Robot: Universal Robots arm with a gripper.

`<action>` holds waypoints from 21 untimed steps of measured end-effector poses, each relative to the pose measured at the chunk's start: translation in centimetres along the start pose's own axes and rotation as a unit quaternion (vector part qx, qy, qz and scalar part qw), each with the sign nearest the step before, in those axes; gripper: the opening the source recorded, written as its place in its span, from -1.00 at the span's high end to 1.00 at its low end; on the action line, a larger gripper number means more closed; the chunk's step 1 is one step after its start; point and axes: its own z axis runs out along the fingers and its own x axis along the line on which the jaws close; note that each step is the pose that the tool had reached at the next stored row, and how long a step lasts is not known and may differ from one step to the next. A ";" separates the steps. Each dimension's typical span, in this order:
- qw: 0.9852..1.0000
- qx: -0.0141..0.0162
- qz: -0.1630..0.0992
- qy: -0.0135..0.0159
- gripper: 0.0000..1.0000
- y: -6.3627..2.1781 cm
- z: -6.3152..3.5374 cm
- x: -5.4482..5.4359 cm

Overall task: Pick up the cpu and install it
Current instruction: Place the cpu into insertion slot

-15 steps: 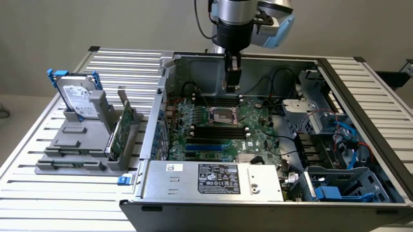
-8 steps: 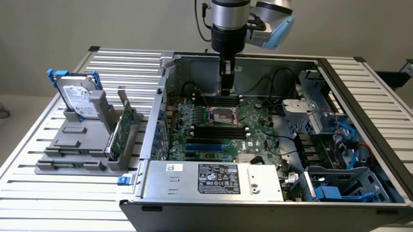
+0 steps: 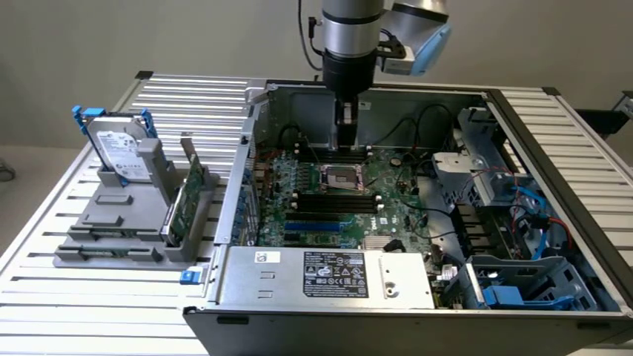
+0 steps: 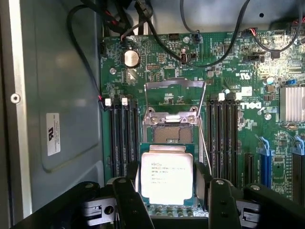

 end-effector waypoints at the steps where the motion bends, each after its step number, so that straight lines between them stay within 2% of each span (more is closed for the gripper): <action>1: 1.000 0.000 0.000 0.001 -0.09 0.00 0.10 -0.2; 6: 1.000 0.000 0.001 0.008 -0.09 0.00 0.53 -1.2; 14: 1.000 0.001 0.001 0.011 -0.09 -0.17 1.67 -1.4; 21: 1.000 0.001 0.000 0.017 -0.09 -0.25 2.74 -1.4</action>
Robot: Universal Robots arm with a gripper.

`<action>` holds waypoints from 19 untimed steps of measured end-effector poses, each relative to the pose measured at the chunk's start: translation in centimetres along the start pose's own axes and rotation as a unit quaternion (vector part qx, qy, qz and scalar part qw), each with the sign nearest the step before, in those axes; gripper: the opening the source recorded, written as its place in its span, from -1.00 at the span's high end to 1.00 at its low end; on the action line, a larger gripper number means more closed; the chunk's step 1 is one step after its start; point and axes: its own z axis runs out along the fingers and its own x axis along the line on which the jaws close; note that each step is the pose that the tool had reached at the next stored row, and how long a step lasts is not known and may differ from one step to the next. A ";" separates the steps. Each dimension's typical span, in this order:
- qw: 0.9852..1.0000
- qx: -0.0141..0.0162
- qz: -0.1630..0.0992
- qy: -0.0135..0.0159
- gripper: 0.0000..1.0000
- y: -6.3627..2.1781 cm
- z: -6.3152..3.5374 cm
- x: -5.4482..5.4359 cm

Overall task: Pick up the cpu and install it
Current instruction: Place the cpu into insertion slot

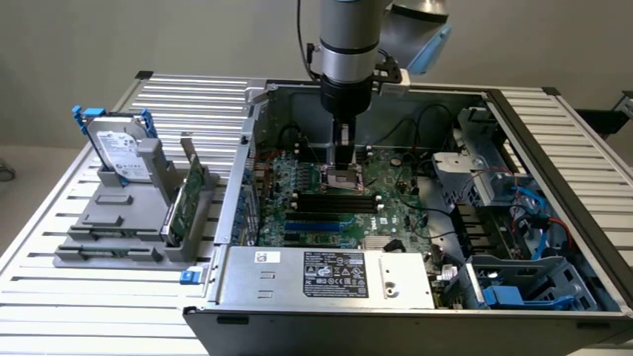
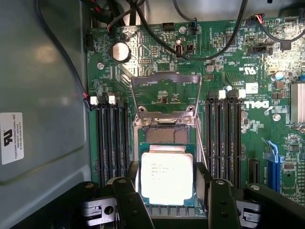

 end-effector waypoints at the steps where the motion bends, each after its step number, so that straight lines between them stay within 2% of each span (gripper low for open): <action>1: 1.000 0.000 0.000 0.001 -0.09 -0.01 0.15 0.0; 16: 1.000 0.001 -0.002 0.013 -0.09 -0.17 2.51 -0.5; 19: 1.000 0.000 -0.003 0.014 -0.09 -0.19 2.91 -0.7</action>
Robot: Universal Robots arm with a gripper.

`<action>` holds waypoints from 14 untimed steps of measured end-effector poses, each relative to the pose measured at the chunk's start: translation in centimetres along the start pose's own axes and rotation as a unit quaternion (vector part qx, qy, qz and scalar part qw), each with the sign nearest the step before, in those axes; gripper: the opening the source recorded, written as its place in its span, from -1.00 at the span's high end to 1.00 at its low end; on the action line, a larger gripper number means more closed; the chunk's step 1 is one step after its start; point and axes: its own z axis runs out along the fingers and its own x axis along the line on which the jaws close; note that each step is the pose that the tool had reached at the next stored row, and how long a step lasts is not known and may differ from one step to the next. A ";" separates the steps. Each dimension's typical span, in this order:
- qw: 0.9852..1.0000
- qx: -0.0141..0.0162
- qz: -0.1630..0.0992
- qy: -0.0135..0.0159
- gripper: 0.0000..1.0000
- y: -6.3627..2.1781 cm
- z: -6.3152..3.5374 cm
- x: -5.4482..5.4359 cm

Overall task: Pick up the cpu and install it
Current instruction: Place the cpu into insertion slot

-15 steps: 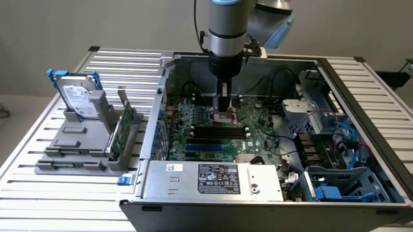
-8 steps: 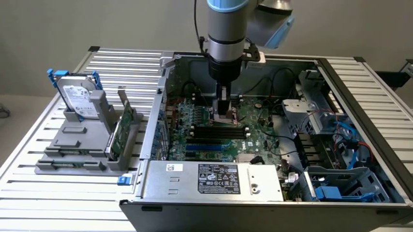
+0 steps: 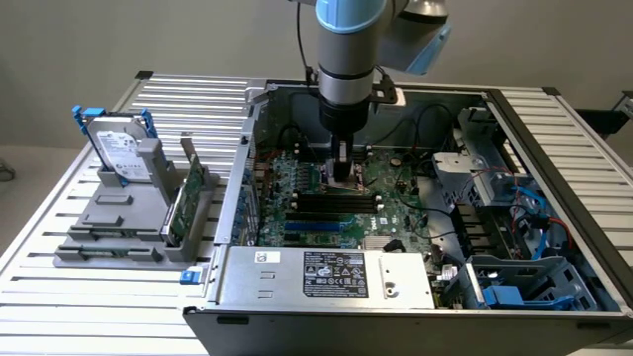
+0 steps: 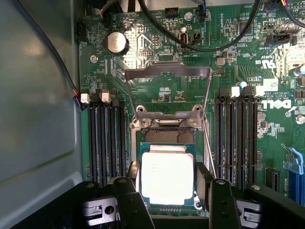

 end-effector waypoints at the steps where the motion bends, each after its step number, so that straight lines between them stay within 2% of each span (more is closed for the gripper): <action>1: 1.000 0.000 0.000 0.000 -0.09 0.00 0.12 0.0; 5: 1.000 -0.001 -0.002 0.001 -0.09 -0.02 0.48 -0.1; 14: 1.000 -0.001 -0.002 0.001 -0.09 0.07 0.89 -0.2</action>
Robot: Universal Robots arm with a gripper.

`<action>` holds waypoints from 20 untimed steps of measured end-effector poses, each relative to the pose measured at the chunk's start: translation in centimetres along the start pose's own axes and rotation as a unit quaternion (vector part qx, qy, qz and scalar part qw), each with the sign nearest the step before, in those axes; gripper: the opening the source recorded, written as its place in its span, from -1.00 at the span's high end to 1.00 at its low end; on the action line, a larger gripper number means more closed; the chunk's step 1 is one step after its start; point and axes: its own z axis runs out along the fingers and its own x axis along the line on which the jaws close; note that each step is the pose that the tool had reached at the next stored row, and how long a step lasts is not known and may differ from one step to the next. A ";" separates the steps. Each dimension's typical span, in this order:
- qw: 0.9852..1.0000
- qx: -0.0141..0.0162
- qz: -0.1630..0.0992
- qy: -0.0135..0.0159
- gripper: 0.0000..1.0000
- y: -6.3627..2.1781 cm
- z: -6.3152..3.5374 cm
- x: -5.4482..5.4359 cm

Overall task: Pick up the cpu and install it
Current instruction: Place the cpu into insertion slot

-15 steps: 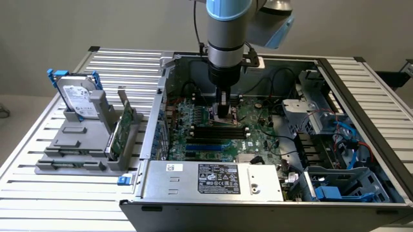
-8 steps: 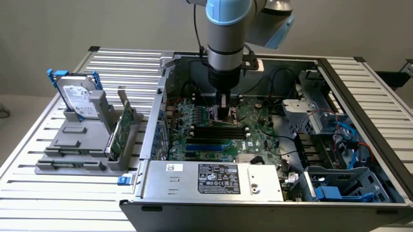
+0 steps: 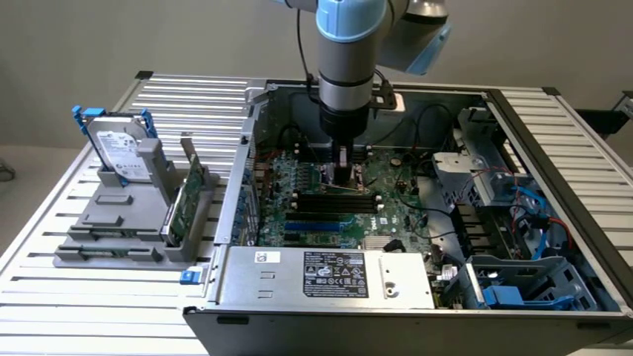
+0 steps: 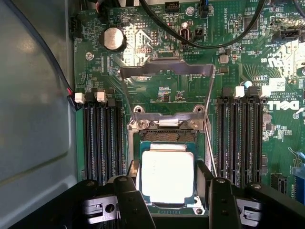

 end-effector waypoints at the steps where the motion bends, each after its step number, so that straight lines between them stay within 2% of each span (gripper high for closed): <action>1: 1.000 0.000 0.000 0.000 -0.09 0.03 0.03 0.0; 20: 1.000 0.000 0.000 0.001 -0.09 0.29 0.75 -0.1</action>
